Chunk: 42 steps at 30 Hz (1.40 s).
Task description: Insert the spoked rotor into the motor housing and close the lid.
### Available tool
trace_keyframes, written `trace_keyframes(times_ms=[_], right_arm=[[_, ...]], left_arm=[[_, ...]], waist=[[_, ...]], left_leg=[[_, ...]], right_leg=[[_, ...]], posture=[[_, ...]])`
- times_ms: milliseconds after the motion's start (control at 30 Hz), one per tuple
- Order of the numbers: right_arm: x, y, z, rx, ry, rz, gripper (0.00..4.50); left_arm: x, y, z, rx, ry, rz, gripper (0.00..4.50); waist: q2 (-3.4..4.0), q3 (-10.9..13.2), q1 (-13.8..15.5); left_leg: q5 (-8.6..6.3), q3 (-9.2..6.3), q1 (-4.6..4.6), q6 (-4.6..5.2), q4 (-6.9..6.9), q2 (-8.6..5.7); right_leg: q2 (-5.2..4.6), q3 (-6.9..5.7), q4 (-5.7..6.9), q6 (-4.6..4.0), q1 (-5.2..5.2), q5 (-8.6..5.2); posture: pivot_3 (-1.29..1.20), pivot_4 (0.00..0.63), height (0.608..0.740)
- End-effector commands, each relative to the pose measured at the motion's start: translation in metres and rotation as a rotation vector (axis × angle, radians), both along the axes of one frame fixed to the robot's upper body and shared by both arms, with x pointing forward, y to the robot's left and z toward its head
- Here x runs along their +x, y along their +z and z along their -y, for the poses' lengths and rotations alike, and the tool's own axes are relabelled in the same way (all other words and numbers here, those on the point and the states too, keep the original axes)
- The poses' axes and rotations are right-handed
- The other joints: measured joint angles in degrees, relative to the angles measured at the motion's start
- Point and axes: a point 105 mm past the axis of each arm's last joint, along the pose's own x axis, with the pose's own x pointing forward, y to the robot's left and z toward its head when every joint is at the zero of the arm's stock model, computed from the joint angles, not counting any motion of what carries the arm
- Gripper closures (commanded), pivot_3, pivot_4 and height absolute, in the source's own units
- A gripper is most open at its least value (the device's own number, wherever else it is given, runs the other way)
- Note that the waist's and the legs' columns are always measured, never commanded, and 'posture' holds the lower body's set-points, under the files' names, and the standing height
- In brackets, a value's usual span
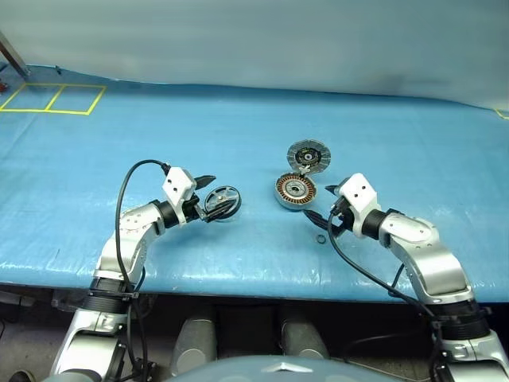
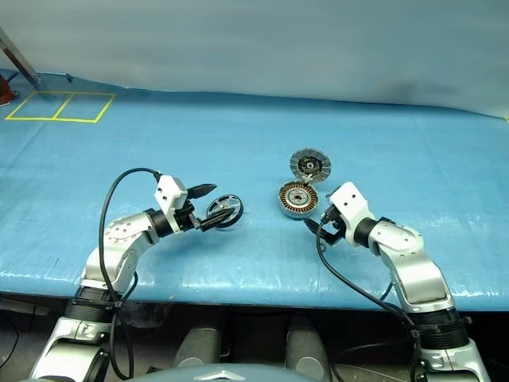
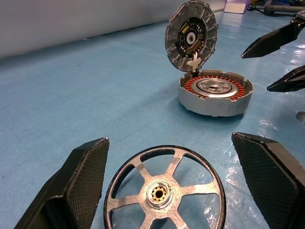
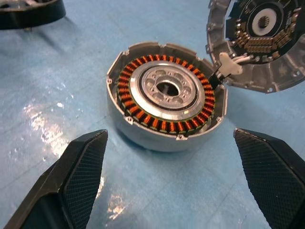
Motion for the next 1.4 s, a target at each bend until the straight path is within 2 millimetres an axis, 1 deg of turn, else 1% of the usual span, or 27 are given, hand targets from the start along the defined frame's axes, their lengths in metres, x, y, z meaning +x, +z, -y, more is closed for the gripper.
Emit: trace_keyframes(times_ms=[33,133,200,267,400,500,667,900,1200,1333,1400], right_arm=[[0.003,0.026,-0.009,-0.082,0.124,0.03,0.04],[0.008,0.032,-0.013,-0.17,0.209,-0.004,0.04],[0.012,0.037,-0.02,-0.267,0.296,-0.031,0.04],[0.017,0.042,-0.023,-0.332,0.346,-0.04,0.04],[0.029,0.049,-0.039,-0.445,0.456,-0.046,0.04],[0.038,0.048,-0.045,-0.517,0.505,-0.062,0.04],[0.046,0.039,-0.046,-0.598,0.55,-0.107,0.04],[0.048,0.028,-0.045,-0.656,0.592,-0.155,0.04],[0.053,0.019,-0.048,-0.645,0.596,-0.179,0.04],[0.057,0.016,-0.049,-0.638,0.588,-0.185,0.04],[0.058,0.016,-0.05,-0.634,0.586,-0.188,0.42]], left_arm=[[-0.001,0.014,0.005,0.007,-0.033,0.054,0.0],[0.0,0.013,0.007,0.006,-0.036,0.053,0.0],[-0.001,0.012,0.01,0.004,-0.04,0.052,0.0],[-0.001,0.011,0.012,0.003,-0.042,0.051,0.0],[-0.005,0.008,0.013,0.003,-0.045,0.044,0.0],[-0.007,0.006,0.012,0.005,-0.042,0.04,0.0],[-0.008,0.006,0.01,0.006,-0.032,0.04,0.0],[-0.008,0.005,0.009,0.008,-0.026,0.038,0.0],[-0.008,0.003,0.009,0.012,-0.023,0.038,0.0],[-0.008,0.002,0.006,0.018,-0.018,0.036,0.0],[-0.008,0.002,0.005,0.021,-0.015,0.035,0.0]], waist=[[0.06,0.0,-0.2],[0.09,0.0,-0.6],[0.09,0.0,-0.8],[0.07,0.0,-0.9],[0.04,0.0,-0.8],[0.03,0.0,-0.8],[0.02,0.0,-0.4],[0.03,0.0,-0.5],[0.03,0.0,-0.6],[0.03,0.0,-0.6],[0.03,0.0,-0.6]], left_leg=[[0.0,0.0,0.01,0.0,0.0,0.0],[0.0,0.0,0.1,0.0,0.0,0.03],[0.0,-0.03,0.14,0.0,-0.04,0.04],[0.01,0.0,0.17,0.0,-0.05,0.05],[0.0,-0.01,0.08,0.0,-0.06,0.04],[0.0,-0.02,0.04,0.0,-0.09,0.04],[0.0,-0.02,0.01,0.0,-0.1,0.03],[0.0,-0.01,0.01,-0.01,-0.09,0.03],[0.0,-0.01,0.02,-0.01,-0.09,0.03],[0.0,-0.01,0.02,-0.01,-0.08,0.03],[0.01,-0.01,0.03,-0.02,-0.08,0.03]], right_leg=[[0.0,0.0,0.0,0.0,0.0,0.0],[0.02,0.01,0.05,0.0,0.02,0.0],[0.05,0.0,0.05,-0.03,0.04,0.0],[0.06,0.01,0.05,-0.05,0.03,0.0],[0.05,0.0,-0.06,-0.06,0.02,0.0],[0.05,-0.01,-0.08,-0.17,-0.01,0.07],[0.05,-0.02,-0.08,-0.32,-0.02,0.16],[0.05,-0.02,-0.04,-0.33,-0.04,0.17],[0.06,-0.02,-0.03,-0.33,-0.03,0.17],[0.06,-0.02,-0.03,-0.33,-0.02,0.17],[0.06,-0.02,-0.03,-0.33,-0.01,0.18]], posture=[[0.0,0.15,0.74],[0.0,0.15,0.74],[0.0,0.15,0.74],[0.0,0.15,0.74],[0.0,0.15,0.74],[0.0,0.15,0.74],[0.0,0.15,0.74],[0.0,0.15,0.74],[0.0,0.15,0.74],[0.0,0.15,0.74],[0.0,0.15,0.74]])
